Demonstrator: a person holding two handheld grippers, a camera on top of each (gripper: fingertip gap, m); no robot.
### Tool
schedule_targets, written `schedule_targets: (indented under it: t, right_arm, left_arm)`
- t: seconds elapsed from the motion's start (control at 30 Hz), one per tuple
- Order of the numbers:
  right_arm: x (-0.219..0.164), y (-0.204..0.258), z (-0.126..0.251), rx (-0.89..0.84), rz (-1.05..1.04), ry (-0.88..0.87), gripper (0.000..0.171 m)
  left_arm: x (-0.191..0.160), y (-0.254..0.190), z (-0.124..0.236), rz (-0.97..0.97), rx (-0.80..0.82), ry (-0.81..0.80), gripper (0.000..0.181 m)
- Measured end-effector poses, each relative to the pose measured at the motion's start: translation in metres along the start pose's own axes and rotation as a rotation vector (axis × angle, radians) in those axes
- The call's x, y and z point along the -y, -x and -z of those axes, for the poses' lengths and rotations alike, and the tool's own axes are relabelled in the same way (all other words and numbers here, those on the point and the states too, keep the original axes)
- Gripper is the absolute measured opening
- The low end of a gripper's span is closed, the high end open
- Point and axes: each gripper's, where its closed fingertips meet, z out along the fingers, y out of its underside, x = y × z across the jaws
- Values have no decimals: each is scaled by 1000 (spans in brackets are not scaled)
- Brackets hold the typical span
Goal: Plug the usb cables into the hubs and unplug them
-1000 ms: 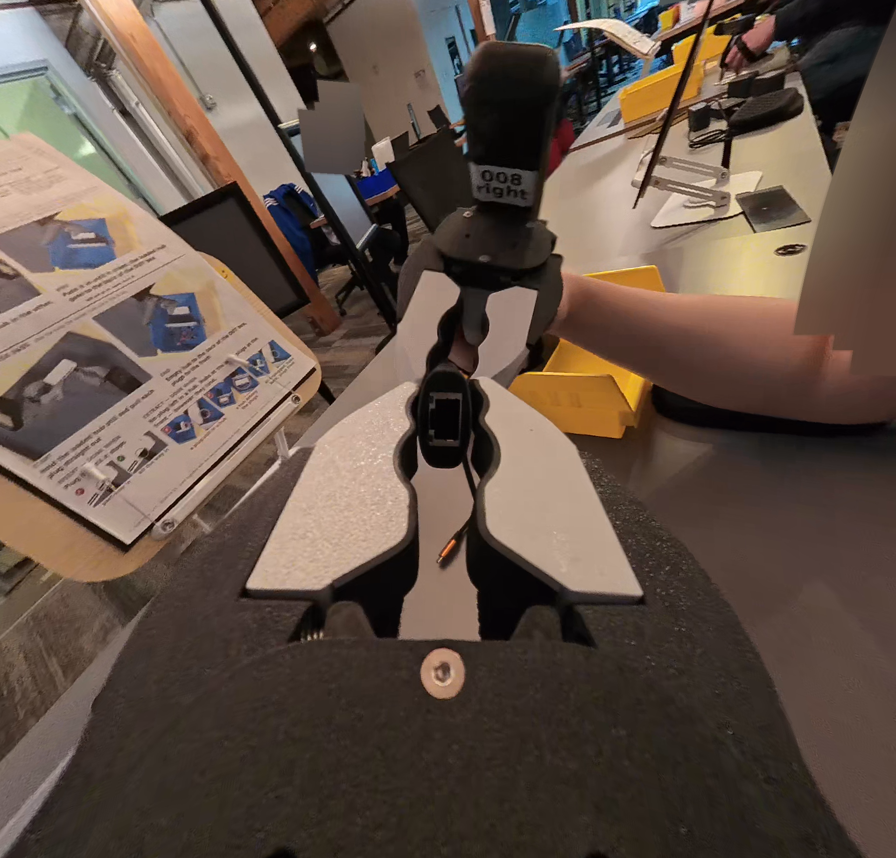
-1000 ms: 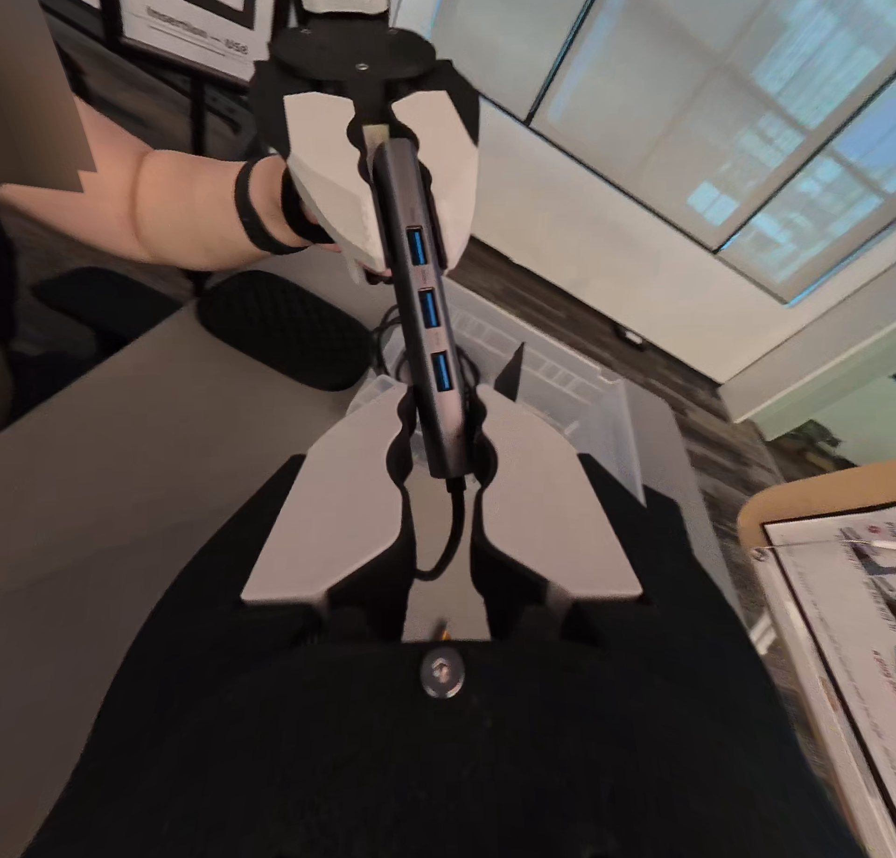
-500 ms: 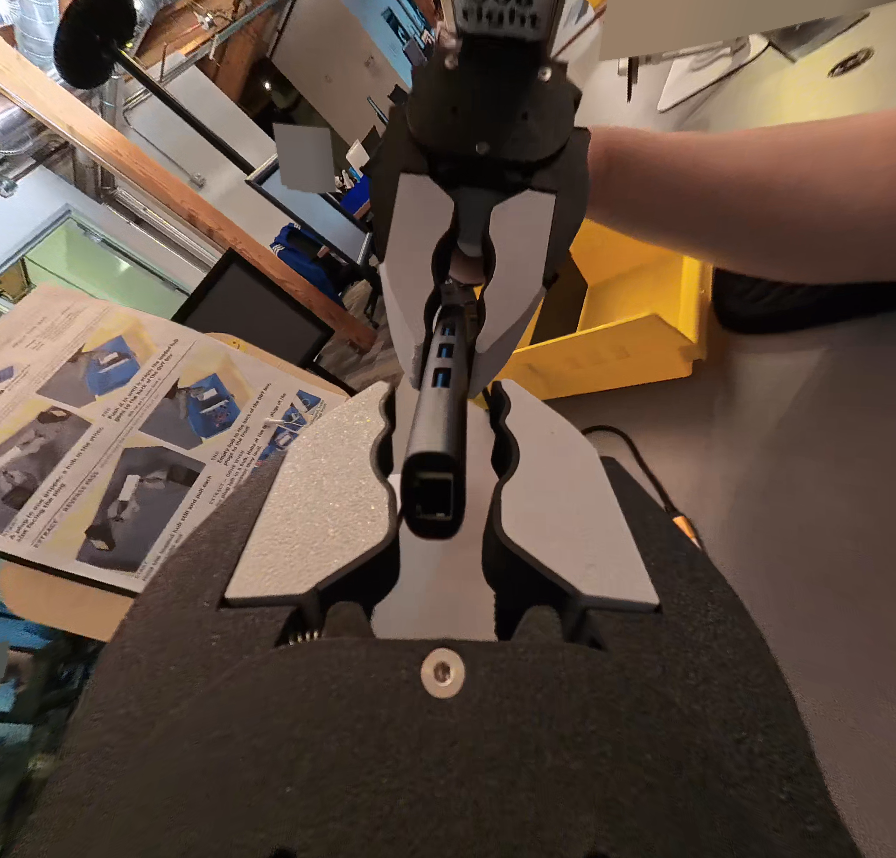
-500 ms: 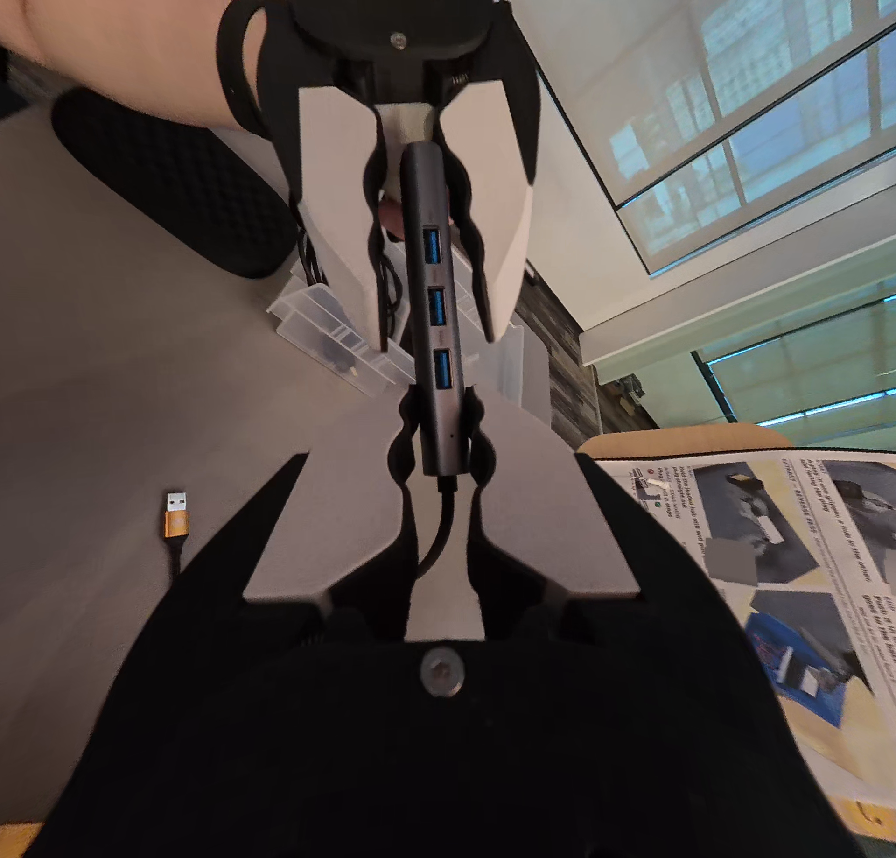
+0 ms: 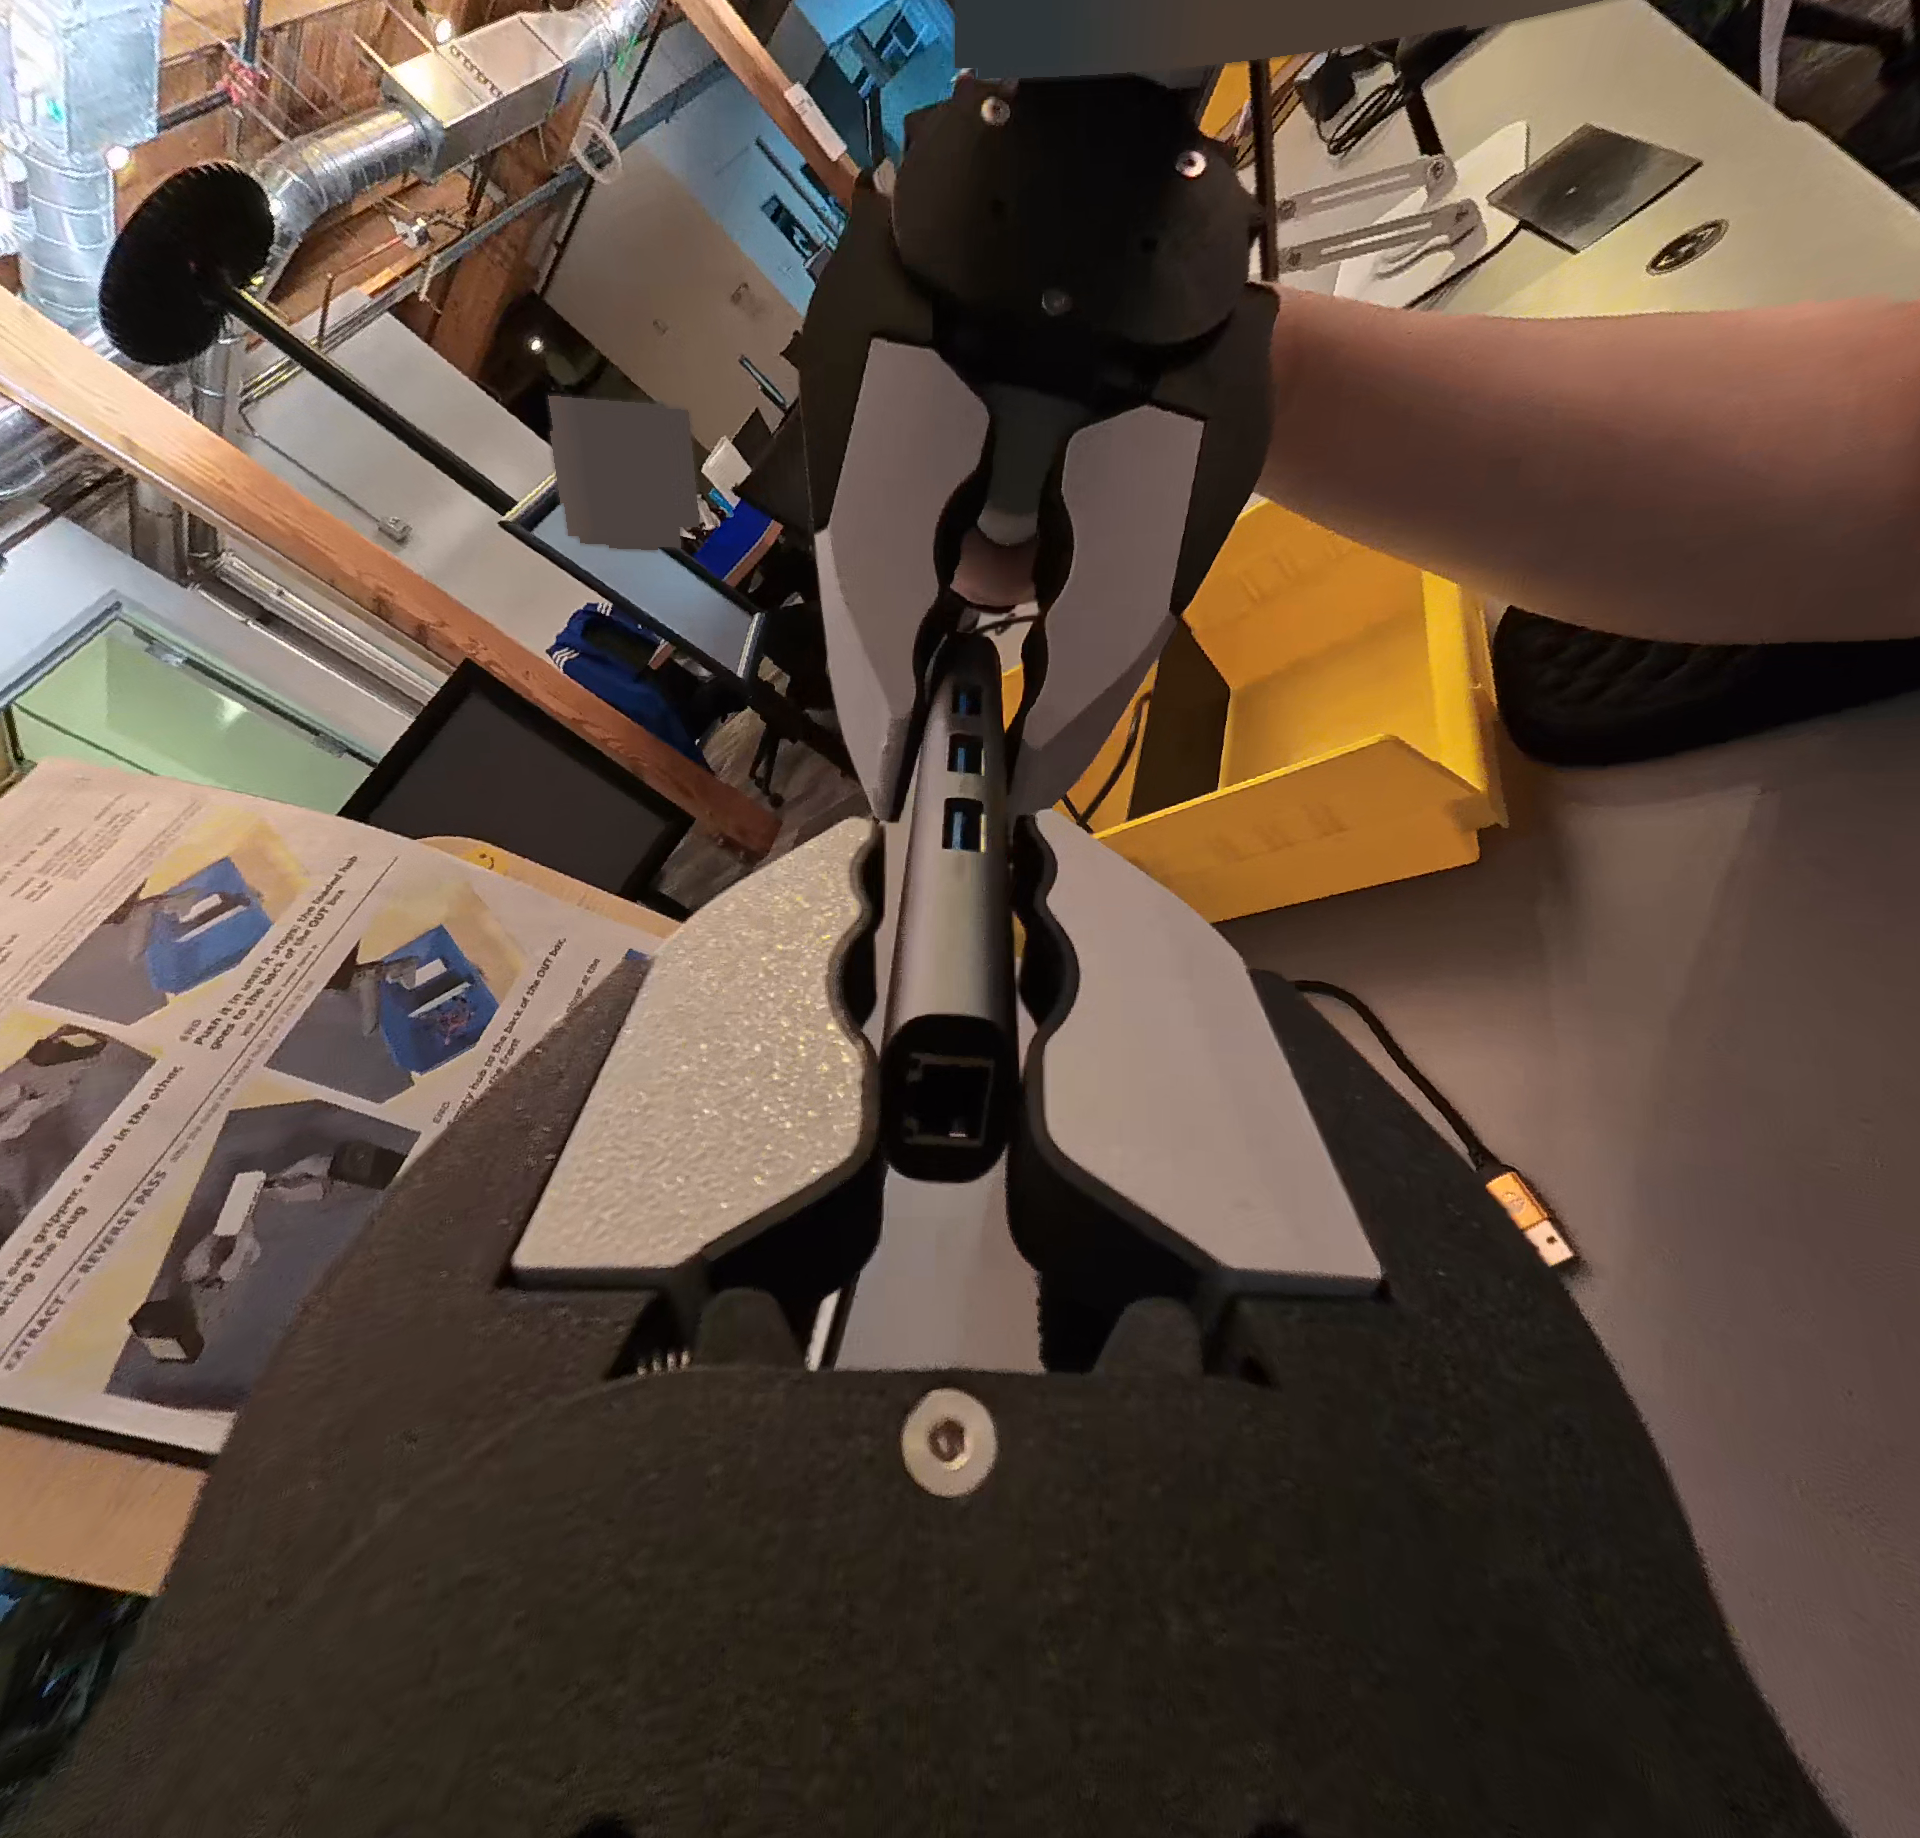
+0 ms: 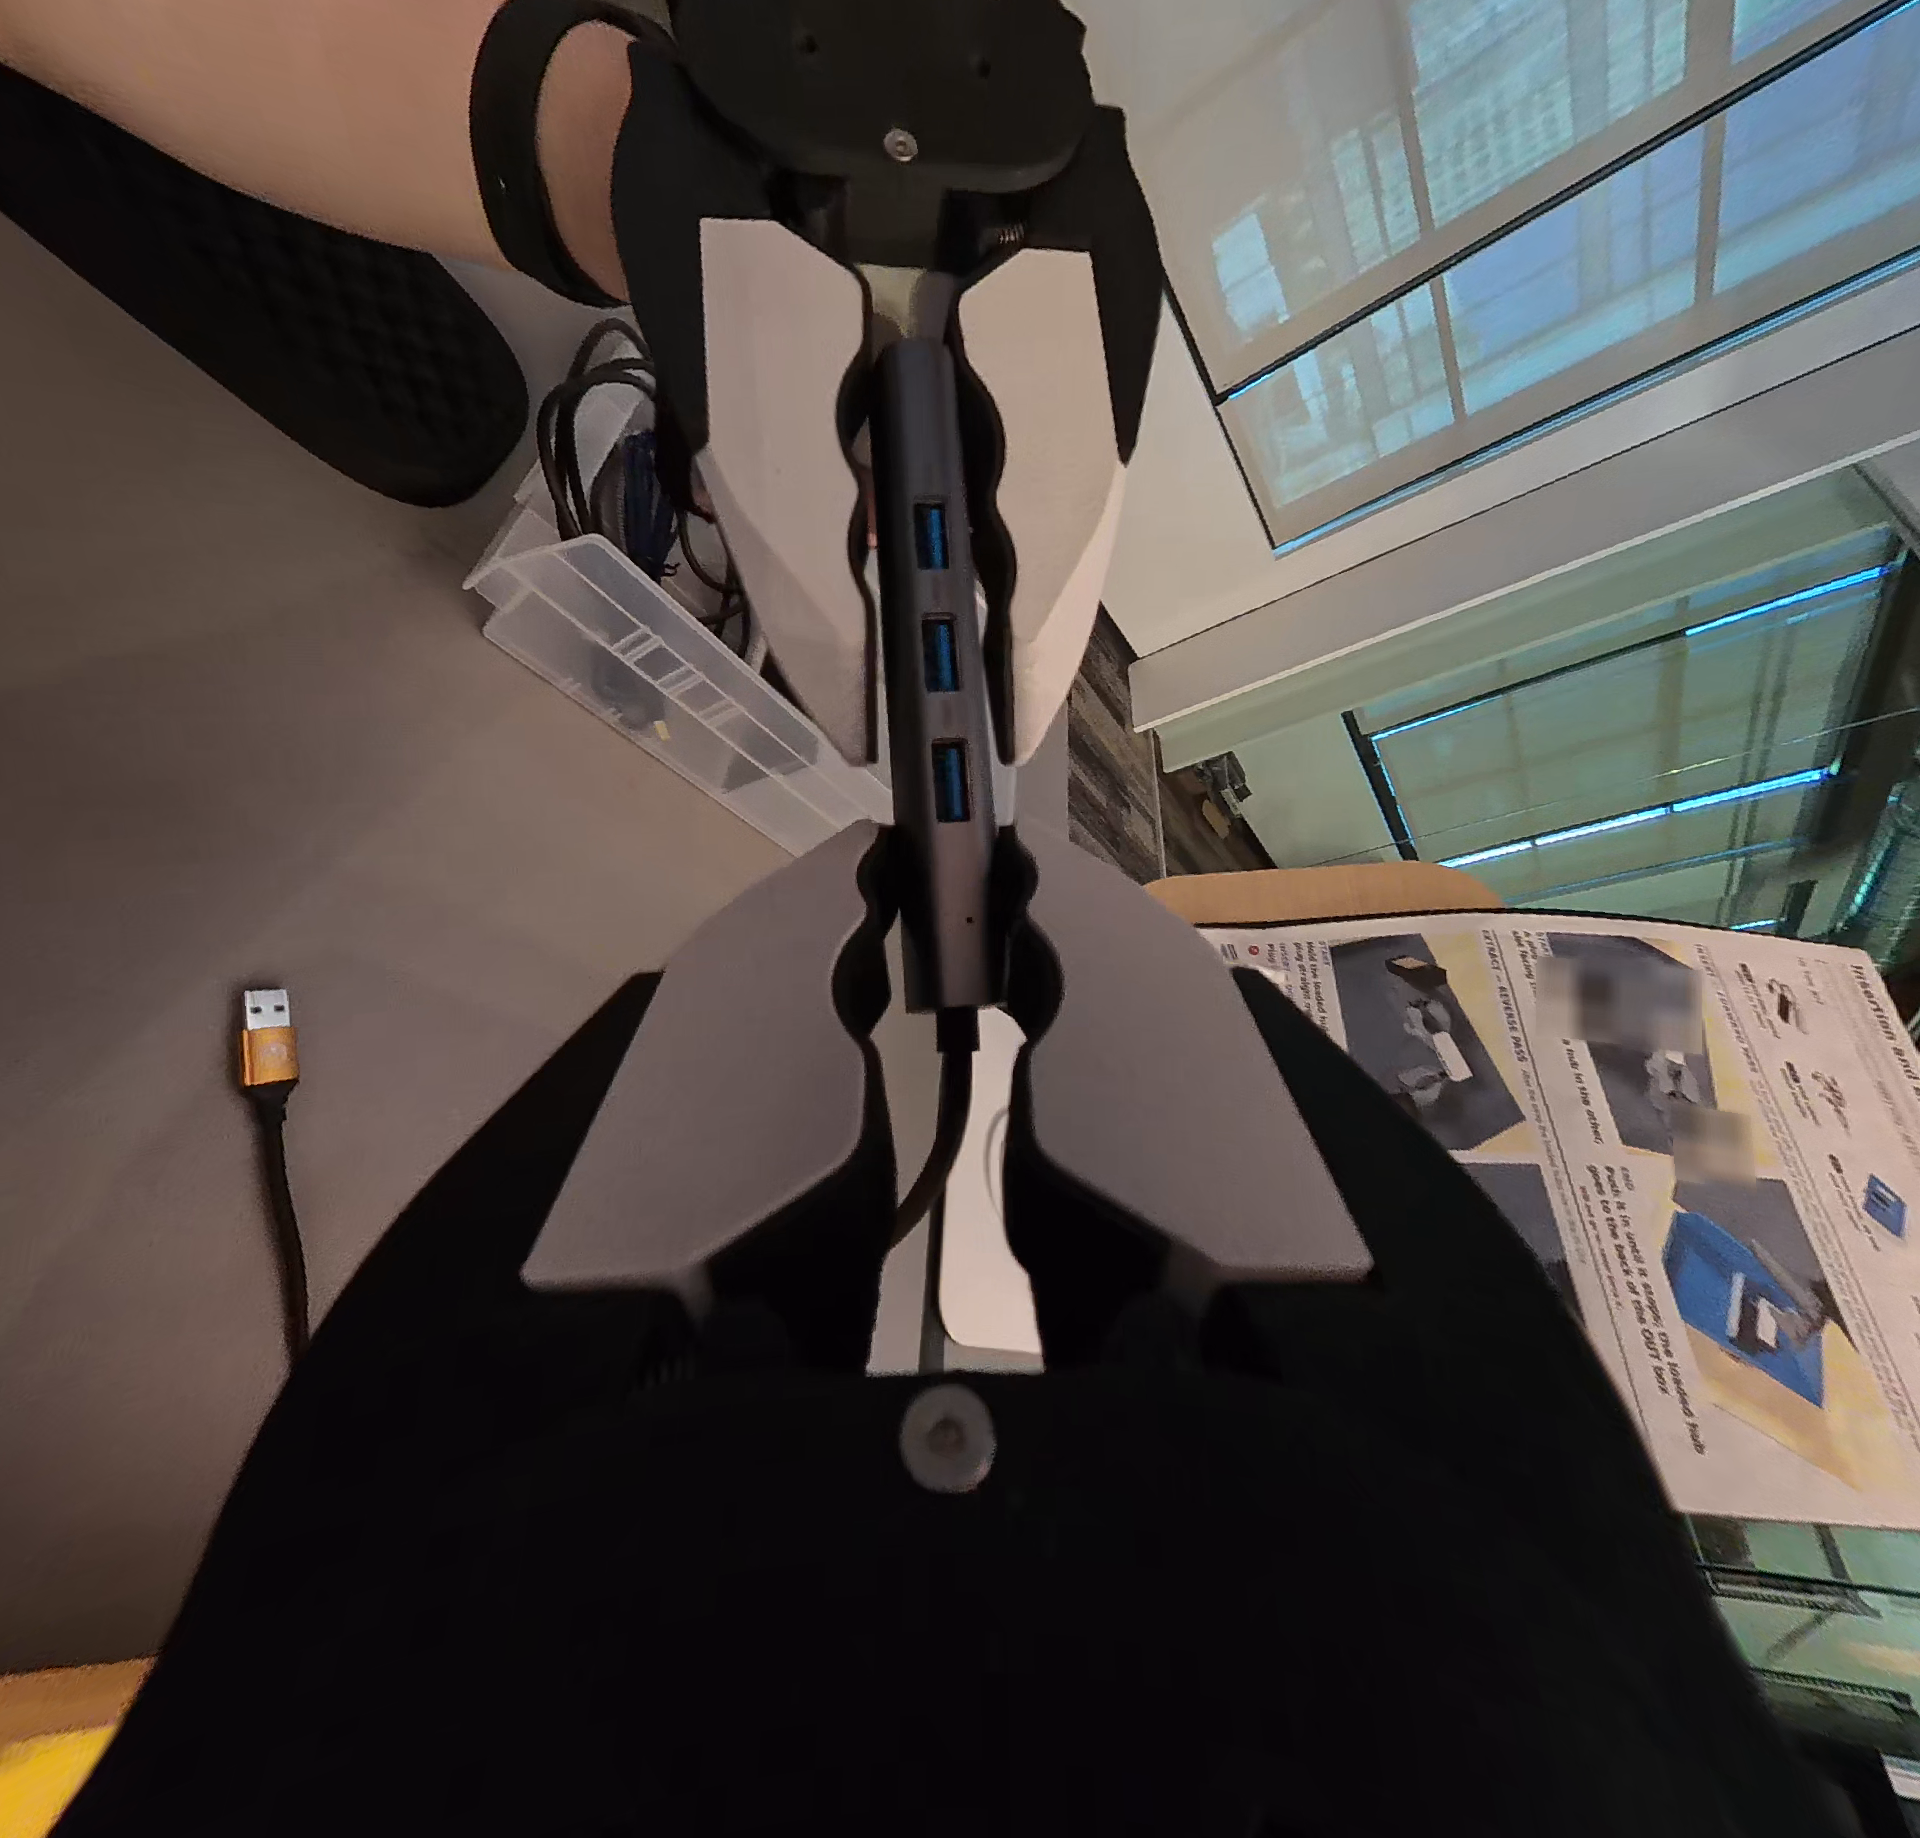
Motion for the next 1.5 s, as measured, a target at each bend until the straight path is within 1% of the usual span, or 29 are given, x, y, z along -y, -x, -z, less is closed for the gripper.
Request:
schedule_targets:
  t: [0.1, 0.23, 0.37, 0.47, 0.63, 0.7, 0.73, 0.8, 0.83, 0.93, 1.0, 1.07, 1.17, 1.23, 1.33, 1.43, 1.5]
  right_arm:
    - [-1, -2, 4, -12, 5, 2, 19]
    - [-2, -5, 5, -29, 15, 12, 19]
    - [-6, -3, 1, -33, 33, 34, 20]
    - [-8, -7, -5, -68, 40, 25, 21]
    - [-13, -27, -4, -177, -18, 0, 37]
    - [-14, -34, 3, -218, -43, -11, 38]
    - [-15, -36, 6, -223, -74, -20, 38]
    - [-17, -31, 9, -173, -186, -26, 38]
    - [-19, -26, 8, -132, -242, -13, 41]
    - [-18, 2, -5, 20, -352, 32, 39]
    - [-11, 34, -19, 159, -373, 43, 35]
    - [-6, 73, -30, 321, -379, 75, 35]
    - [-15, 130, -42, 493, -363, 175, 34]
    - [-28, 161, -48, 541, -356, 266, 30]
    - [-57, 194, -50, 554, -381, 461, 28]
    - [-78, 209, -48, 541, -458, 586, 27]
    - [-88, 206, -50, 483, -510, 627, 27]
  left_arm:
    - [4, -1, -1, -12, -29, -23, 16]
    - [6, 2, -2, -66, -13, -24, 17]
    - [-1, 2, -2, -156, 33, 0, 17]
    - [-6, 5, 0, -224, 84, 25, 17]
    - [-13, 20, 14, -210, 128, 32, 17]
    - [-18, 33, 23, -224, 183, 56, 17]
    - [-22, 40, 28, -232, 209, 78, 17]
    - [-30, 53, 38, -229, 253, 109, 17]
    - [-32, 58, 43, -215, 267, 108, 17]
    - [-39, 74, 58, -191, 311, 121, 17]
    - [-46, 83, 66, -188, 337, 146, 17]
    - [-49, 88, 70, -175, 349, 144, 17]
    - [-52, 92, 74, -186, 363, 162, 17]
    - [-52, 94, 77, -198, 370, 170, 17]
    - [-46, 94, 79, -189, 363, 144, 17]
    - [-43, 92, 78, -183, 354, 132, 17]
    - [-42, 91, 77, -181, 345, 128, 17]
